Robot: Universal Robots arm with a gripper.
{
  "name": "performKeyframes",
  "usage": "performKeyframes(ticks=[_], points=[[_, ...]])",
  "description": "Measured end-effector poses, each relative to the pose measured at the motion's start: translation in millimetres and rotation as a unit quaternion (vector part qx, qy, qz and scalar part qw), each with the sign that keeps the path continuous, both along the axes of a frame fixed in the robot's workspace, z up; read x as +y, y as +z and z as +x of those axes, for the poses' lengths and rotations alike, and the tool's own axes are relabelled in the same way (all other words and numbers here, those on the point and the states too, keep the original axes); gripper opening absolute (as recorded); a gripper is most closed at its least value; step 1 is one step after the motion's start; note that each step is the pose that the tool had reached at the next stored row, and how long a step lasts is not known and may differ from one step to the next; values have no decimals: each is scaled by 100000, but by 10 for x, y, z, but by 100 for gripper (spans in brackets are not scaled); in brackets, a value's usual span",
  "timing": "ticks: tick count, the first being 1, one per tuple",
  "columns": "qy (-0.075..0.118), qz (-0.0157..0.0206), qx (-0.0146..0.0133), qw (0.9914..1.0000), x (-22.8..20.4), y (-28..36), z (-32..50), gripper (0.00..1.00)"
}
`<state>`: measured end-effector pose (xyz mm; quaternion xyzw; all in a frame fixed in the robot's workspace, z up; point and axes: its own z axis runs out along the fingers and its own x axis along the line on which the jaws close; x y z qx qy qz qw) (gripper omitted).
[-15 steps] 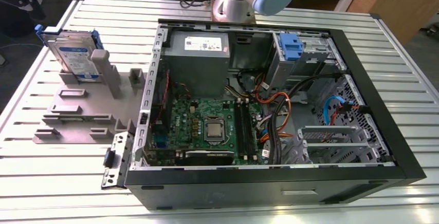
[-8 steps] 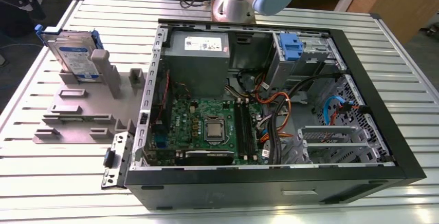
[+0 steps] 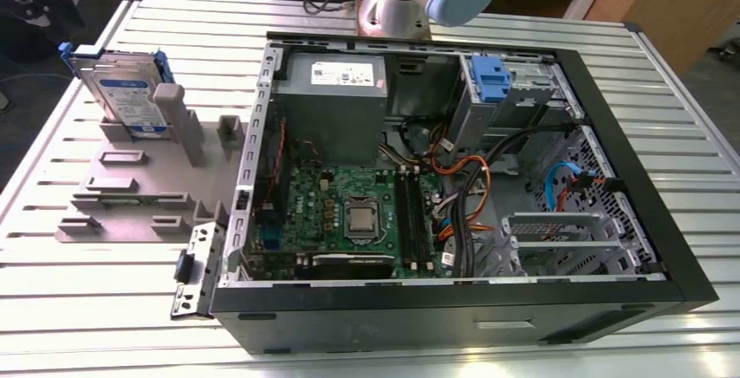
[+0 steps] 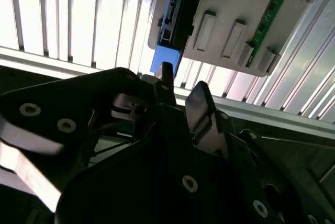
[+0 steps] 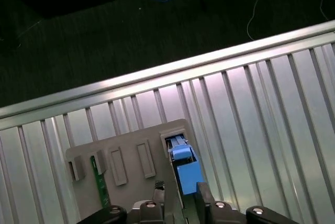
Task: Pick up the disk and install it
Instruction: 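Pick up the disk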
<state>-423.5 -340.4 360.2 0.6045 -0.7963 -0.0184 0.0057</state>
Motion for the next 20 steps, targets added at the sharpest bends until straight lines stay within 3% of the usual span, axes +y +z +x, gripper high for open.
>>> performKeyframes(ticks=[5,6,9,12,16,20], points=[[2202,2,-287,99975,0,-55,0,47],[2761,0,-341,99961,0,-65,0,53],[4206,-1,-593,99910,0,-94,0,53],[5157,-19,-964,99862,0,-116,0,53],[5752,-144,-1735,99819,0,-142,-3,53],[8502,-110,-1839,99621,0,-178,-4,53]])
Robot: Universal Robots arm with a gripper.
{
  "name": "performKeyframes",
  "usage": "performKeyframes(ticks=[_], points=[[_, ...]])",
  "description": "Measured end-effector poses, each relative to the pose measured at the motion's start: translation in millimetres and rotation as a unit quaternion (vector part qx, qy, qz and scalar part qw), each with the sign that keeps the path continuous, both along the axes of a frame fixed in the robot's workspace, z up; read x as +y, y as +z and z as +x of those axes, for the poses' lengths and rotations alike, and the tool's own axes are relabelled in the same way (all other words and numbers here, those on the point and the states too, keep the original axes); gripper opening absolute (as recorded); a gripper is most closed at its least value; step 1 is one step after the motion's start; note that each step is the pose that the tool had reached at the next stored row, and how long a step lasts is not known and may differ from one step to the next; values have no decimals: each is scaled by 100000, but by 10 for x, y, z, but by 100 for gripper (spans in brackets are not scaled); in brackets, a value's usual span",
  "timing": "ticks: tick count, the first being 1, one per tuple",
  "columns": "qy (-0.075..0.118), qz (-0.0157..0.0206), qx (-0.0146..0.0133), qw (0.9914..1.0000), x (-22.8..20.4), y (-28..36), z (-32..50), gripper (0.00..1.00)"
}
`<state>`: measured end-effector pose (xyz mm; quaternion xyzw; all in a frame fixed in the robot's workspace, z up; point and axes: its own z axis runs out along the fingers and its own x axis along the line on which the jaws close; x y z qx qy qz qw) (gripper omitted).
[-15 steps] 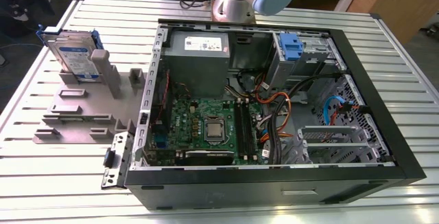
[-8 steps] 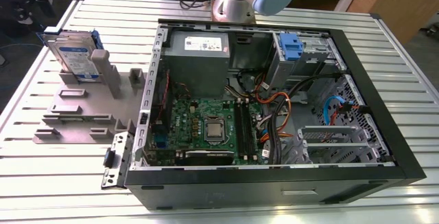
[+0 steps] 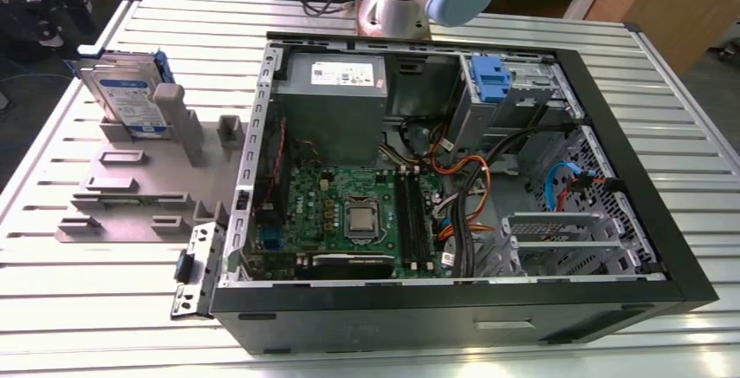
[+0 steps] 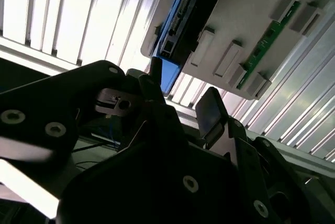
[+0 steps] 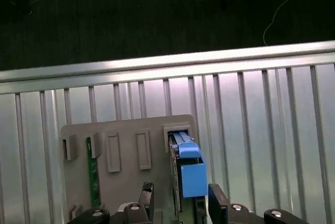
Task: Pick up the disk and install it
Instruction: 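Pick up the disk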
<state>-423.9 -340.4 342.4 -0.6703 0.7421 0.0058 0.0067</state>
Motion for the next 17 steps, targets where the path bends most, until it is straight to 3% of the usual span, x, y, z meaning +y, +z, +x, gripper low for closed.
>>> performKeyframes(ticks=[7,17], points=[[3368,1,-45,99943,0,-68,-4,53],[4576,-2,-141,99895,16,-144,-36,53]])
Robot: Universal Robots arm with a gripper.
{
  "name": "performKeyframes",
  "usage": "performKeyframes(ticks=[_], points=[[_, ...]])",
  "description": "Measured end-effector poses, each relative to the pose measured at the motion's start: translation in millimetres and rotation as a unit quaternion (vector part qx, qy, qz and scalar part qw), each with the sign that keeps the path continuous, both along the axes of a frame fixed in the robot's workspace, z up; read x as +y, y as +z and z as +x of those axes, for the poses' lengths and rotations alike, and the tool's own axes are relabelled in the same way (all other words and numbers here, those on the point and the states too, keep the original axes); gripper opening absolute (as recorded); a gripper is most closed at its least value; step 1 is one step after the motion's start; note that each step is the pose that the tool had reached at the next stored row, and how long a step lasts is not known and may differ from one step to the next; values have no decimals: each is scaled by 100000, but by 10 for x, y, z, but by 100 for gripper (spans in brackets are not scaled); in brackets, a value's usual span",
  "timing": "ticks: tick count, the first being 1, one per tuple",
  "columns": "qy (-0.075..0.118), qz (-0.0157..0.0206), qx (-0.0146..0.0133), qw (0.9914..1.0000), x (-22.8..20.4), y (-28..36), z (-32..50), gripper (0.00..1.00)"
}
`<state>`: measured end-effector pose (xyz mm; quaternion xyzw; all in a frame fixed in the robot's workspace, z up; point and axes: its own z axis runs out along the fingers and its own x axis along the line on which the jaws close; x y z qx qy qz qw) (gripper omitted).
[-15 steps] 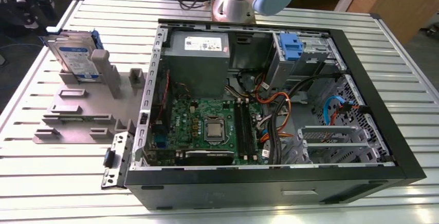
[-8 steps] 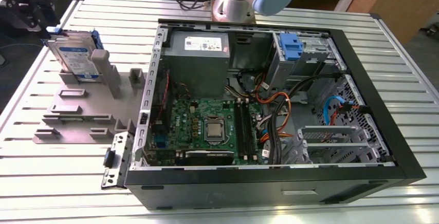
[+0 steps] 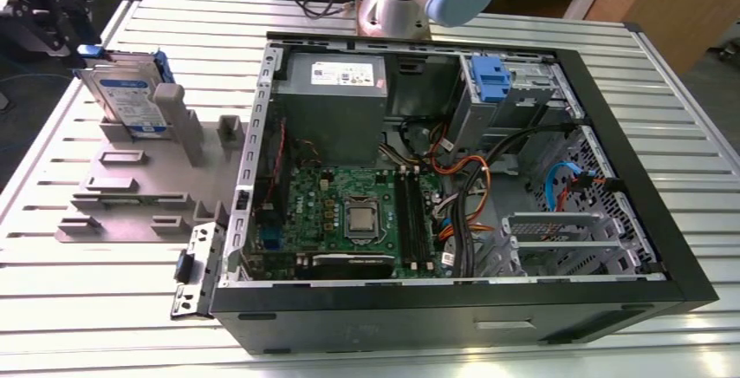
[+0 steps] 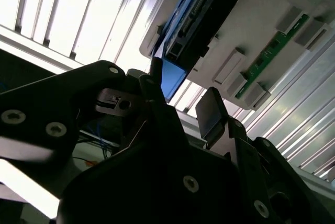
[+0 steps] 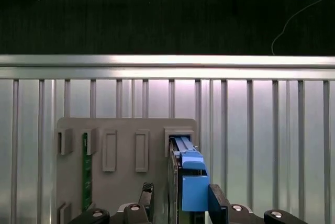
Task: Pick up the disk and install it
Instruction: 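Pick up the disk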
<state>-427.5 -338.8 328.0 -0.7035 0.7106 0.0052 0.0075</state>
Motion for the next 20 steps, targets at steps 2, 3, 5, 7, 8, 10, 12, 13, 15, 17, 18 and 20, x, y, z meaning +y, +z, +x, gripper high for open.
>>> performKeyframes(ticks=[2,3,5,7,8,10,12,13,15,17,18,20], points=[[125,1,-5,100000,9,-6,0,53],[126,-3,1,100000,16,-9,0,53],[125,1,-3,100000,29,-16,-1,53],[125,3,-6,100000,40,-23,-3,53],[126,-1,-3,100000,44,-26,-5,53],[126,-2,6,100000,54,-34,-9,53],[65,-2,4,100000,72,-44,-12,53],[-37,-3,7,100000,82,-48,-13,53],[-660,4,-8,99998,95,-62,-14,53],[-1279,-1,3,99992,107,-70,-14,53],[-1366,-3,4,99991,107,-73,-14,53],[-1373,-5,7,99991,107,-73,-14,53]])
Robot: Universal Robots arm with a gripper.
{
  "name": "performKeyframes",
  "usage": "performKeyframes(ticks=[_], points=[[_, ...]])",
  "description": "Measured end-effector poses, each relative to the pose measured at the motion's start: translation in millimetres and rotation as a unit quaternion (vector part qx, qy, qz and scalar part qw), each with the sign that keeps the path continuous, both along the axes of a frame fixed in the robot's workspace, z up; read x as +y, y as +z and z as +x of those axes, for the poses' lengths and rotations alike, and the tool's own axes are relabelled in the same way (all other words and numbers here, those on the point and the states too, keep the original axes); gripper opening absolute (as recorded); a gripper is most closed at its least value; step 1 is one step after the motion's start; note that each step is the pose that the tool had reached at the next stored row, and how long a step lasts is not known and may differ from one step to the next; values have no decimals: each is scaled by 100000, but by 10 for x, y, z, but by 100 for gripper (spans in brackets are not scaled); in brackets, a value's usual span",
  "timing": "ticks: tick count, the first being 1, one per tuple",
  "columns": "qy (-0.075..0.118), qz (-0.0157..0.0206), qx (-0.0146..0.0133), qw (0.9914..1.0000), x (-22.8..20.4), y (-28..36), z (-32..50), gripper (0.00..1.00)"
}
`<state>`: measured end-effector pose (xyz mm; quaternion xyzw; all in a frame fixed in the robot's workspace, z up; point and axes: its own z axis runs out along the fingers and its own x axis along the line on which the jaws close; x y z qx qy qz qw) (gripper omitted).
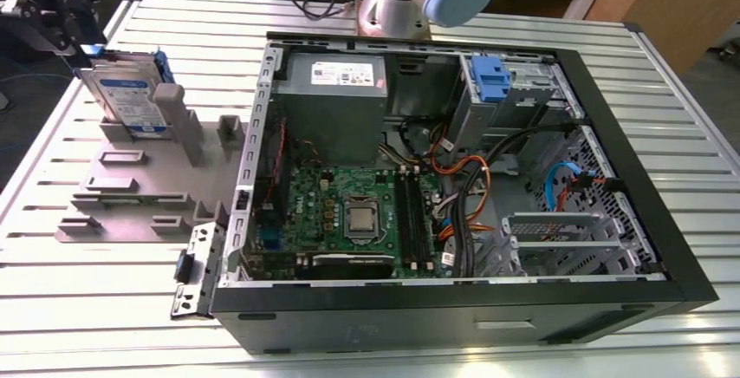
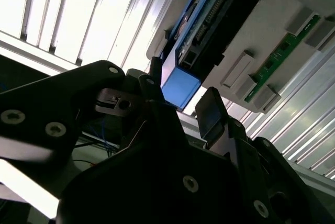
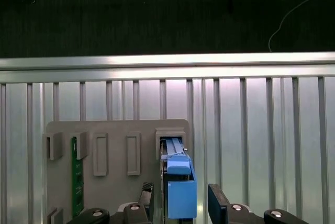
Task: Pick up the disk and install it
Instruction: 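Pick up the disk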
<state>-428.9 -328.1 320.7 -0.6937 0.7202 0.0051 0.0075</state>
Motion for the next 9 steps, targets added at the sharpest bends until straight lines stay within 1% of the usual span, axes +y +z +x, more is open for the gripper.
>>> performKeyframes(ticks=[4,5,6,7,9], points=[[-7,-8,-9,100000,0,-1,0,54],[-5,-10,-3,100000,1,-1,0,60],[-6,-6,-10,100000,1,-5,0,60],[-6,-2,2,100000,1,-15,-1,66],[-24,-9,146,100000,0,-41,-9,66]])
